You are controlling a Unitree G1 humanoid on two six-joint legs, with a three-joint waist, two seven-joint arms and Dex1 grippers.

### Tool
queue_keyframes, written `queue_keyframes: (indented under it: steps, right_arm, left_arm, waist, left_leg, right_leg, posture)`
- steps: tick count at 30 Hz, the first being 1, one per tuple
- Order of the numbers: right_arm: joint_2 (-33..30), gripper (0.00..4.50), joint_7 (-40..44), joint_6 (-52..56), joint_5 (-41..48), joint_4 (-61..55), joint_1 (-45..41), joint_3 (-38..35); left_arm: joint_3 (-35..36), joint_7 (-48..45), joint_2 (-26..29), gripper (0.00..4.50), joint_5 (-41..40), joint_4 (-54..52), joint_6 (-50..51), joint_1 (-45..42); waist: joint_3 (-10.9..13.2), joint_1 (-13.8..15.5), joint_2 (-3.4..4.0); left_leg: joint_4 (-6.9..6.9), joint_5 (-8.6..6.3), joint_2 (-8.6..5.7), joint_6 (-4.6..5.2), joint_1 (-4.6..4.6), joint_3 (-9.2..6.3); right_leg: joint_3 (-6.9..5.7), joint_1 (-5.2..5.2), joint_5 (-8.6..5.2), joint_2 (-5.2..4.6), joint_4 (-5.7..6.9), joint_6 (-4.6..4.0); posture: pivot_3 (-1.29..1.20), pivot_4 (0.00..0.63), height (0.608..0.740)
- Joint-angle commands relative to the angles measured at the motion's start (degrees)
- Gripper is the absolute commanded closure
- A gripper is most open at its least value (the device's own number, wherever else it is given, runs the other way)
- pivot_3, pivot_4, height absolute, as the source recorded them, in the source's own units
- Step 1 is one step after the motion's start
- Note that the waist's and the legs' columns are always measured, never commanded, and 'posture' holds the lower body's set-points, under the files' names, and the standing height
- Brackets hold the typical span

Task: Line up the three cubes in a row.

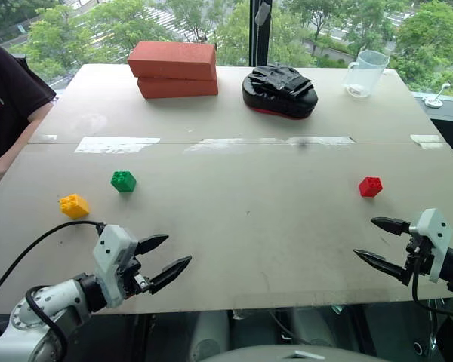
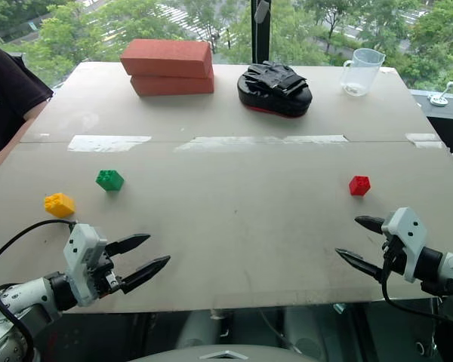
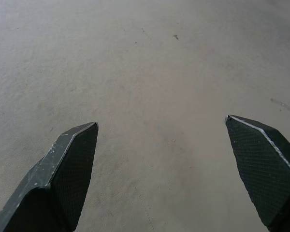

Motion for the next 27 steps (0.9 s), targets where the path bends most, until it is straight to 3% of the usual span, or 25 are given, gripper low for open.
queue_keyframes:
  steps: [1,5,12,16,25,27]
  right_arm:
    - [3.5,0.00,-5.2,-0.9,0.3,-2.0,-2.3,-1.2]
    - [8.2,0.00,-25.5,12.5,-4.4,-5.1,-13.1,-1.3]
    - [9.6,0.00,-39.1,30.8,-6.5,2.2,-28.1,-0.3]
    - [12.5,0.00,-41.1,41.3,-3.0,5.0,-35.0,-0.6]
    - [13.5,0.00,-44.0,46.7,-6.9,13.3,-42.8,4.3]
    - [13.5,0.54,-44.3,46.1,-7.8,14.5,-43.4,5.1]
  left_arm:
    - [0.3,2.9,-1.0,0.21,-4.4,-1.5,1.3,-4.7]
    - [0.2,11.0,-2.2,0.21,-19.0,-3.3,10.3,-17.8]
    - [-8.0,3.4,6.9,0.21,-17.2,-7.8,10.0,-24.1]
    - [-11.4,0.3,10.1,0.21,-17.3,-8.1,10.0,-27.7]
    - [-13.9,-1.6,13.1,0.21,-18.3,-8.5,11.0,-32.2]
    - [-13.9,-1.6,13.2,0.00,-18.5,-8.6,11.0,-32.4]
  waist:
    - [0.0,0.1,0.00]
    - [0.1,0.5,0.20]
    - [0.0,0.3,0.03]
    - [0.0,0.4,0.10]
    - [0.1,0.1,0.22]
    - [0.1,0.0,0.21]
  left_leg:
    - [0.00,0.00,0.00,0.00,0.00,0.00]
    - [0.19,-0.01,0.04,-0.04,-0.06,-0.10]
    - [0.10,0.03,-0.16,0.05,-0.01,0.16]
    - [-0.14,0.02,-0.22,0.05,-0.09,0.11]
    - [-0.11,0.02,-0.16,0.05,-0.08,0.08]
    - [-0.07,0.02,-0.16,0.05,-0.08,0.07]
  right_leg:
    - [0.00,0.00,0.00,0.00,0.00,0.00]
    - [-0.06,-0.02,0.00,0.02,0.15,0.02]
    - [0.18,0.00,0.16,0.05,0.14,-0.24]
    - [0.17,-0.07,0.14,0.18,0.04,-0.24]
    - [0.31,-0.06,0.13,0.38,0.01,-0.24]
    - [0.49,-0.03,0.13,0.51,0.02,-0.24]
  posture:
    - [0.00,0.150,0.740]
    - [0.00,0.150,0.740]
    - [0.00,0.150,0.740]
    - [0.00,0.150,0.740]
    - [0.00,0.150,0.740]
    - [0.00,0.150,0.740]
